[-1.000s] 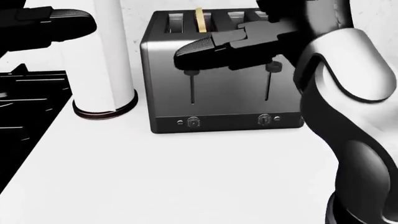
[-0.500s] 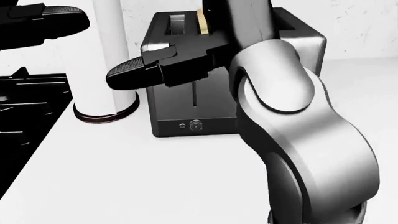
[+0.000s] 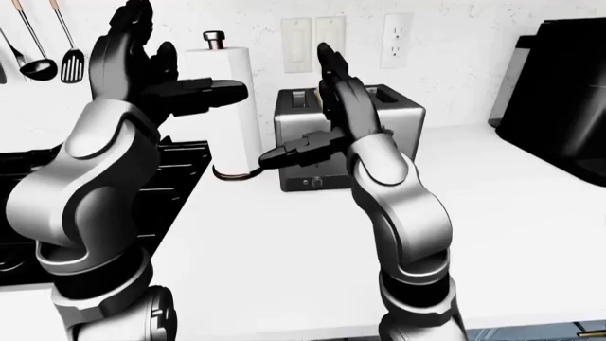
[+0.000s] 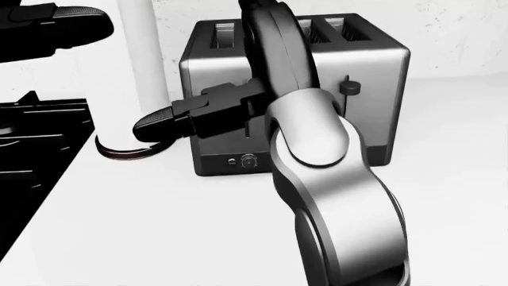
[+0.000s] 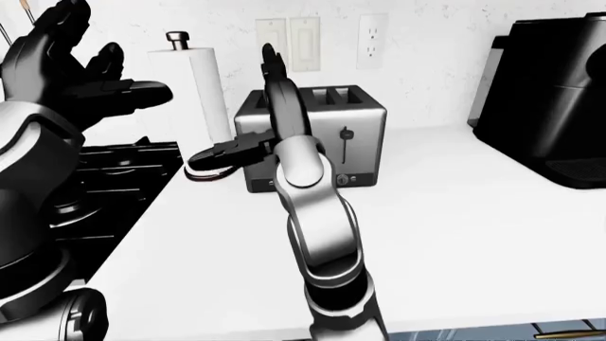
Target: Push down the lever of the toaster to turn it on.
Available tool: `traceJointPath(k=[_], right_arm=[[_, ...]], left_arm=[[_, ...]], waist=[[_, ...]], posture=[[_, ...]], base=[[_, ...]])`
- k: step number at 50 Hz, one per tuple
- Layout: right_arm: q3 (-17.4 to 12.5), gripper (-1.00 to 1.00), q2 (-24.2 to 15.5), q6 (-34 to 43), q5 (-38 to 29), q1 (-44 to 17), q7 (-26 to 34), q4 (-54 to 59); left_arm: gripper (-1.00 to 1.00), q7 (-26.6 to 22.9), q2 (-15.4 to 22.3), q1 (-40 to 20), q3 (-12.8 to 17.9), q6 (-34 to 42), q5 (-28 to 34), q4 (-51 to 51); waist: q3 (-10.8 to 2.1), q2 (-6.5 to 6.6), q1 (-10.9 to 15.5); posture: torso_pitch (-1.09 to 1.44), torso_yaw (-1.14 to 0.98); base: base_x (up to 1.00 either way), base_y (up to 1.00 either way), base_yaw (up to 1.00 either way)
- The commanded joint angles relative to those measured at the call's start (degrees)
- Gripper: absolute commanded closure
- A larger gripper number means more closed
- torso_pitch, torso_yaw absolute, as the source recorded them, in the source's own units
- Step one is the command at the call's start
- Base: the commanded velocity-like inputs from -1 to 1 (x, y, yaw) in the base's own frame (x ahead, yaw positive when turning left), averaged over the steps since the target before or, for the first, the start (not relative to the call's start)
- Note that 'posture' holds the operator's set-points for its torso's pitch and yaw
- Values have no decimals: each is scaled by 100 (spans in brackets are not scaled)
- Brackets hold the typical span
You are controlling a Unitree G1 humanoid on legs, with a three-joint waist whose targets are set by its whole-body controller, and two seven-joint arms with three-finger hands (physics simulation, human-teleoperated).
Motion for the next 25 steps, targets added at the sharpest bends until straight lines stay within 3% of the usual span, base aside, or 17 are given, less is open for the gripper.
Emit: traceJointPath(k=[1, 25], right_arm=[[-17, -100, 13, -164, -64, -159, -5, -149], [162, -100, 248, -224, -314, 359, 231, -72]], left_arm=[[-100, 8, 65, -196, 55, -131, 4, -97], [-100, -5, 78, -192, 69, -145, 27, -73]], waist=[[-54, 33, 0], [-81, 36, 24]], posture=[[-40, 0], [-40, 0]], base=[[0, 0, 0], [0, 0, 0]])
